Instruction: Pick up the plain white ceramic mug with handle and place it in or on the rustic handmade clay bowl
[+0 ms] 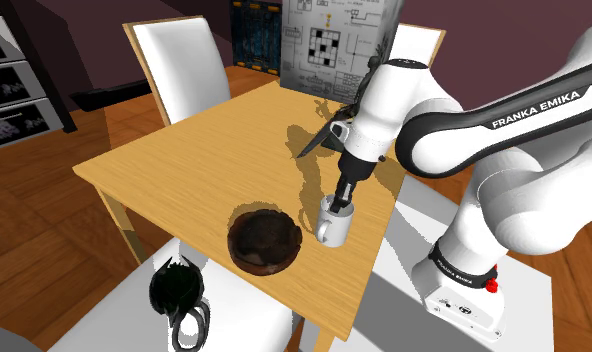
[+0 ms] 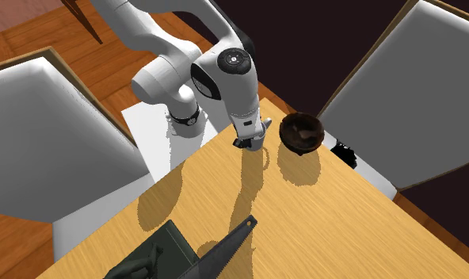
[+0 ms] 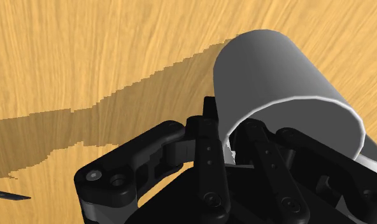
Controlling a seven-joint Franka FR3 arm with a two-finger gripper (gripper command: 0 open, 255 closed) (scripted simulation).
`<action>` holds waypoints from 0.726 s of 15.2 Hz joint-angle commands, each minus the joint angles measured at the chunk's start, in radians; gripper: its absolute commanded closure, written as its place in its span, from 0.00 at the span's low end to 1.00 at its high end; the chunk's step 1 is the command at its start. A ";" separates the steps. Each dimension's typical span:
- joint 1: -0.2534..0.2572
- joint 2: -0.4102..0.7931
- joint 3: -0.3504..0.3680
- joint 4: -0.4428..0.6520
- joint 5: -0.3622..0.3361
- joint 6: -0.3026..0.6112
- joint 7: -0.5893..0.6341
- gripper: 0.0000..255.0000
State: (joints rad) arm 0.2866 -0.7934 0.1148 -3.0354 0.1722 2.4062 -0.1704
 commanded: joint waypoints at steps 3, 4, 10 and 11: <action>0.000 0.000 0.000 0.000 0.000 0.000 0.000 1.00; 0.000 0.000 0.000 0.000 0.000 0.000 0.000 1.00; -0.008 -0.068 -0.006 0.053 -0.014 -0.121 0.007 1.00; -0.010 -0.078 -0.007 0.062 -0.016 -0.140 0.008 1.00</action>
State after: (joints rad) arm 0.2782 -0.8577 0.1095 -2.9822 0.1586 2.2898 -0.1639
